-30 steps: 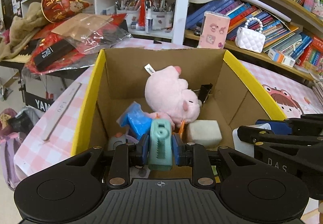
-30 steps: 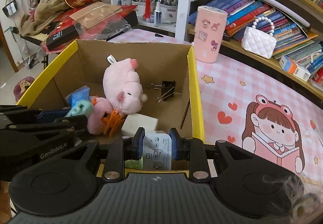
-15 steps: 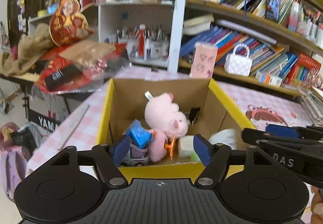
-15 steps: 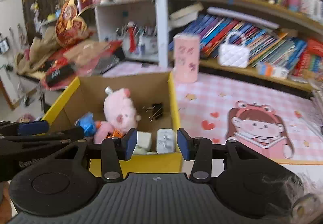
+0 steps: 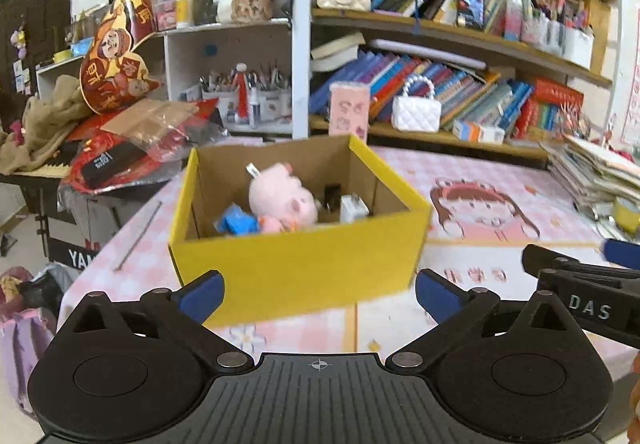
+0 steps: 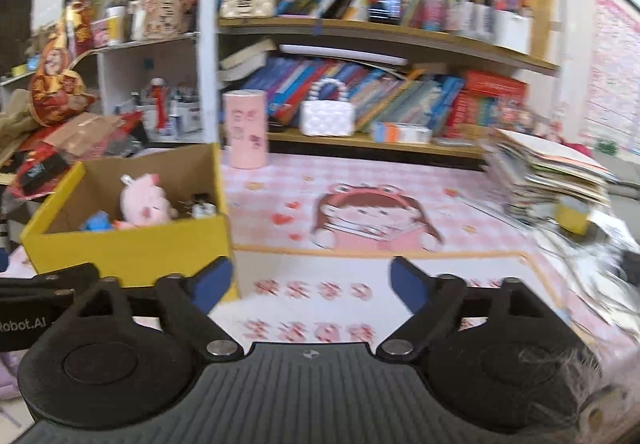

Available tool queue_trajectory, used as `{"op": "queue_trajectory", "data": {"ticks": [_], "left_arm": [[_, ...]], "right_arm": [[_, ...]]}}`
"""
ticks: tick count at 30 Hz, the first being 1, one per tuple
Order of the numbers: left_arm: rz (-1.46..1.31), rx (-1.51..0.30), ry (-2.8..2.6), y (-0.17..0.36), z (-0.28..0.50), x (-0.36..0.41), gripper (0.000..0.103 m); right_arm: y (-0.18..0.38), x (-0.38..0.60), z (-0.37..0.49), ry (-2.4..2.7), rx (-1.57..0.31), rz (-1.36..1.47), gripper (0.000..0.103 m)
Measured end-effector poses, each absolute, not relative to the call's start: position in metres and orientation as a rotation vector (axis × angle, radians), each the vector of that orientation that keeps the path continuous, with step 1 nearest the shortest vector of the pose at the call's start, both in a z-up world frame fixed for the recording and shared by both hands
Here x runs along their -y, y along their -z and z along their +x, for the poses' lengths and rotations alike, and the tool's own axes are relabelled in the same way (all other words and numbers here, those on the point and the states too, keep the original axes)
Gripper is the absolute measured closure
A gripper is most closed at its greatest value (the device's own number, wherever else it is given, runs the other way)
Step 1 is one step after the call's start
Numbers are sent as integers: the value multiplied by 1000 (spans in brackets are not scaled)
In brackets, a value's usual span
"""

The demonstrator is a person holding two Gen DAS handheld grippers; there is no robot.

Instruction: Organize objects

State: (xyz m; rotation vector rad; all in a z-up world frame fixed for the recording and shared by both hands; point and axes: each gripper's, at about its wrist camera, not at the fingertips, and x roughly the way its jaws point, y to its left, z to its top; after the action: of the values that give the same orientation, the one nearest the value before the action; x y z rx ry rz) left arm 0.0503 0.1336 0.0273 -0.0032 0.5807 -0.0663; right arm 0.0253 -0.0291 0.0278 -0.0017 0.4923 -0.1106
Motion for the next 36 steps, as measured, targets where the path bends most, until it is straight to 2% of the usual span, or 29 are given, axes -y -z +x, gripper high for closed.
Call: {"op": "queue_trajectory", "data": {"ticks": [2, 17, 36], "left_arm": [[-2, -585, 67, -26, 42, -130, 0], [80, -603, 101, -21, 11, -85, 0], [127, -640, 114, -18, -3, -66, 0]], "right_arm": [[-25, 35, 14, 166, -500, 10, 0], [-7, 66, -39, 317, -555, 26, 0], [-6, 77, -53, 319, -584, 38, 0]]}}
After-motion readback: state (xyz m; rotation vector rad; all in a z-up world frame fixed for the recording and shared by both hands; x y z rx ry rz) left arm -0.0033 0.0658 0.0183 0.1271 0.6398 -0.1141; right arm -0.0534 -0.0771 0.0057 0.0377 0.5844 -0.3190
